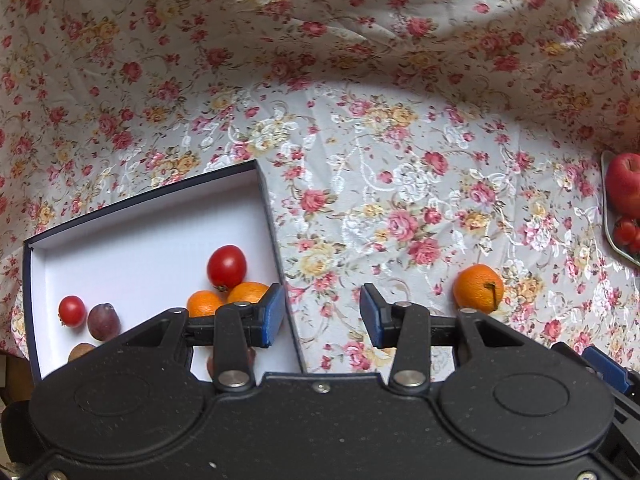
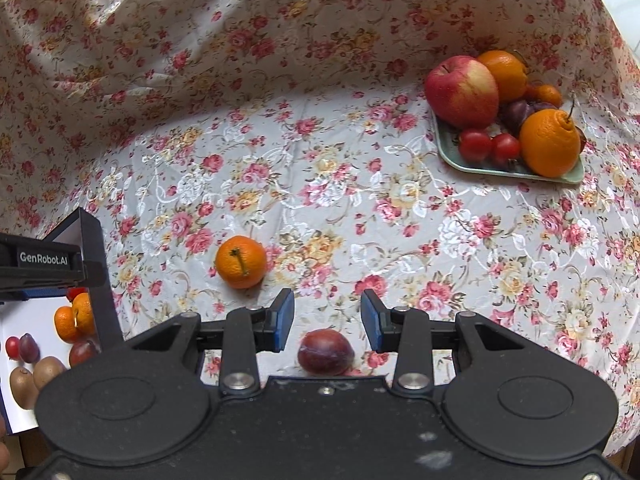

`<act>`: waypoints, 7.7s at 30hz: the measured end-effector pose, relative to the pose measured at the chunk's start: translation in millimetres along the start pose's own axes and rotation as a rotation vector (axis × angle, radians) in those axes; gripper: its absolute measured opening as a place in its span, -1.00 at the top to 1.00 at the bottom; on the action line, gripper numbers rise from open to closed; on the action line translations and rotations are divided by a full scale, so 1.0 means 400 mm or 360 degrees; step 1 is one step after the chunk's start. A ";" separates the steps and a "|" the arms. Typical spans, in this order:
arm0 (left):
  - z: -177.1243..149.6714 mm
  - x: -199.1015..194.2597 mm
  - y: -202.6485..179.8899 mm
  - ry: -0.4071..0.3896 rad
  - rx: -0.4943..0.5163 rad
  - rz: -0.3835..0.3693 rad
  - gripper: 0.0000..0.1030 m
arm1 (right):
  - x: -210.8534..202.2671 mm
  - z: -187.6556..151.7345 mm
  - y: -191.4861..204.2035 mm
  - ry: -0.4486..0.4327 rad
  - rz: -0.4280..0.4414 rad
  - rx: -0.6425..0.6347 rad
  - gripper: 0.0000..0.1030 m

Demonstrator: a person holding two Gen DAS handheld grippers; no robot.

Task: Organize fruits
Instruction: 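Withdraw both open tools from the box toward the remaining fruit, then lower the left tool onto the dark red plum and close it, then lift the plum with the left tool while the right tool approaches the last mandarin, then close the right tool on the mandarin while the left tool holds the plum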

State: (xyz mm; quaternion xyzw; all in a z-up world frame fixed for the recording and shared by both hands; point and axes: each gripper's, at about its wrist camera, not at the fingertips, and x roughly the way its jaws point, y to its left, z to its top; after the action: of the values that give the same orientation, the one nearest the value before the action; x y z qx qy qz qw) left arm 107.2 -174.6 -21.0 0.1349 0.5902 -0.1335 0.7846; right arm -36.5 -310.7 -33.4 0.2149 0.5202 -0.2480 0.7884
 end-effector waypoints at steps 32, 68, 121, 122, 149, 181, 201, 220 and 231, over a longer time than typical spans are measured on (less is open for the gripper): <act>-0.136 0.056 -0.363 0.0159 0.0394 -0.0143 -0.02 | -0.007 -0.050 -0.345 0.0149 -0.0028 0.0259 0.23; -0.168 0.111 -0.391 0.0283 0.0378 -0.0214 0.00 | -0.001 -0.043 -0.329 0.0157 0.0003 0.0263 0.23; -0.108 0.104 -0.303 0.0221 0.0193 -0.0236 -0.06 | 0.030 -0.004 -0.264 0.0190 0.0085 0.0303 0.23; -0.108 0.108 -0.305 0.0224 0.0197 -0.0231 -0.06 | 0.032 -0.003 -0.264 0.0191 0.0083 0.0306 0.23; 0.003 0.045 -0.142 0.0051 -0.0118 -0.0195 0.11 | 0.078 0.044 -0.164 0.0201 0.0116 0.0250 0.23; 0.055 0.077 0.054 0.0081 -0.0278 -0.0175 0.11 | 0.221 0.099 0.149 0.0194 0.0146 0.0036 0.10; 0.054 0.060 0.078 0.0074 -0.0298 -0.0179 0.11 | 0.248 0.075 0.181 0.0191 0.0046 -0.0057 0.12; 0.030 0.025 -0.025 0.0068 -0.0186 -0.0199 0.11 | 0.158 0.072 -0.015 0.0224 0.0061 0.0204 0.13; -0.020 0.010 -0.130 0.0077 -0.0067 -0.0193 0.11 | 0.087 0.033 -0.127 0.0194 0.0075 0.0319 0.12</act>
State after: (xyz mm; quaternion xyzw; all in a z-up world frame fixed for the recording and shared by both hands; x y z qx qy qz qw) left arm 81.9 -219.9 -29.7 0.0855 0.6187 -0.1652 0.7633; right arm -46.5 -364.2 -64.8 0.3195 0.5346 -0.2667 0.7355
